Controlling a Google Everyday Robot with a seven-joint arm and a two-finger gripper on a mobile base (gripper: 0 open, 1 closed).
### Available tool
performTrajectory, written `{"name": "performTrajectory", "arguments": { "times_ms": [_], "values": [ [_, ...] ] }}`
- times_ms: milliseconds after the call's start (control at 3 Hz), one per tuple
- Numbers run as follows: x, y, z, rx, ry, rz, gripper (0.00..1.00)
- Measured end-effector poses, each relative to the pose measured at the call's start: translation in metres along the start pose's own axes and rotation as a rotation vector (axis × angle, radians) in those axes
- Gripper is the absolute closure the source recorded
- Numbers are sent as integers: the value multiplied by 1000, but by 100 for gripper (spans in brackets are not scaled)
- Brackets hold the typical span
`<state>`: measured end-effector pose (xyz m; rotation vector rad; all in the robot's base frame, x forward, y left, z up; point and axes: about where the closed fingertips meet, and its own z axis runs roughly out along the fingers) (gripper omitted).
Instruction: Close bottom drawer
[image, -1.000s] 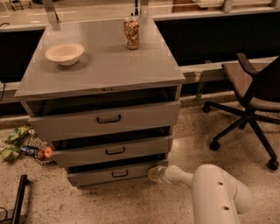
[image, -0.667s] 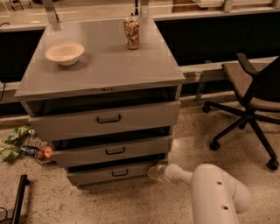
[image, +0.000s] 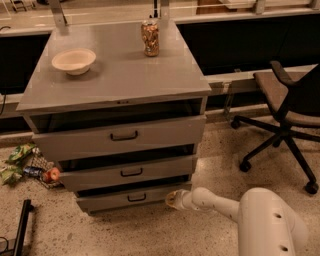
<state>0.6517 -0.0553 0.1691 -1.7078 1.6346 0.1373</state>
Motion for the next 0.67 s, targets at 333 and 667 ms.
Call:
{"name": "performTrajectory", "arguments": {
  "times_ms": [333, 667],
  "values": [
    [-43, 12, -42, -33, -16, 131, 98],
    [-51, 39, -38, -81, -30, 114, 75]
  ]
}}
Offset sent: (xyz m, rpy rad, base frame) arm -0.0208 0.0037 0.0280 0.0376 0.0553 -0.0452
